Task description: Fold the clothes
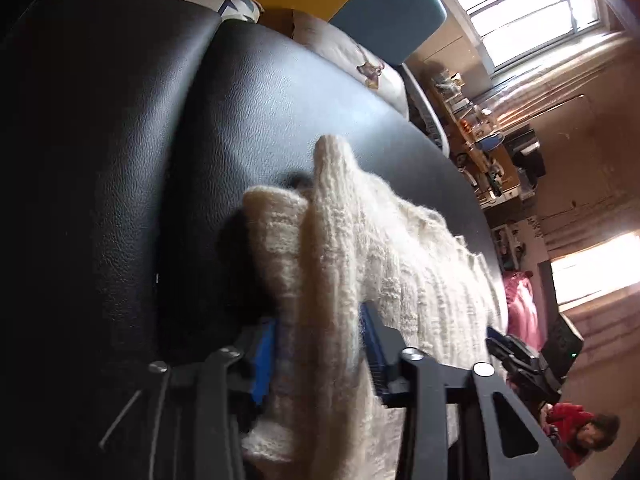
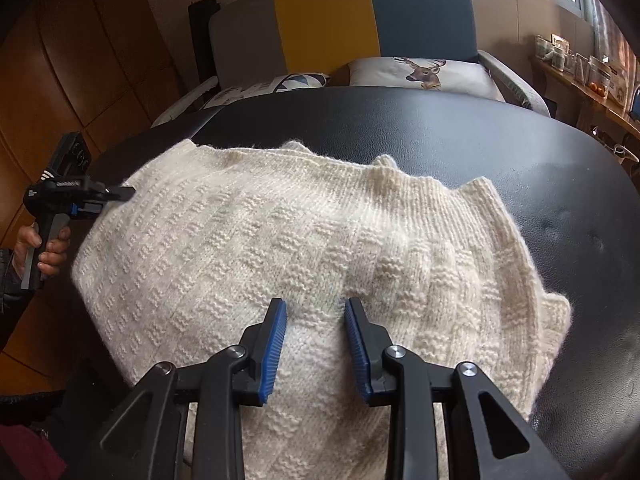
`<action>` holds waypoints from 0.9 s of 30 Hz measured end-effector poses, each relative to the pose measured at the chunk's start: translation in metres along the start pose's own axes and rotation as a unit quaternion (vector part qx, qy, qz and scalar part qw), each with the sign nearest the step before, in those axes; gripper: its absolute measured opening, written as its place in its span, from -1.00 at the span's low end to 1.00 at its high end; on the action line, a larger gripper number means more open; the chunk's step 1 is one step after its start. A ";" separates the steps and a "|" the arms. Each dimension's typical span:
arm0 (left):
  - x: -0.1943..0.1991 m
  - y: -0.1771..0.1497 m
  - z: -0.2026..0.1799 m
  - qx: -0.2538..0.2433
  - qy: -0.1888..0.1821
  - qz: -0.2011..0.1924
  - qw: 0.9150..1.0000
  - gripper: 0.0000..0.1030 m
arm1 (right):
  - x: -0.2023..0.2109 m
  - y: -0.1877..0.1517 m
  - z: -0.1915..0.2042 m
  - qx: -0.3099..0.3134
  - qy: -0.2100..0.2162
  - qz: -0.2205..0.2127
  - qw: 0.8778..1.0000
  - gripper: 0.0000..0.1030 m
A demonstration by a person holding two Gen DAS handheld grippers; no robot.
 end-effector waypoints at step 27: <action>0.012 0.018 -0.005 0.051 -0.011 -0.017 0.998 -0.68 | 0.002 -0.006 -0.066 0.154 -0.013 0.185 0.971 -0.41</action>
Point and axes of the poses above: each gripper's, at about its wrist camera, not at the fingertips, and x roughly against the way its jaws point, z to its left, y to its top, the point moved 1 cm from there along -x, roughly the way its jaws point, and after that the axes turned 11 degrees about z, right-handed, at the moved point
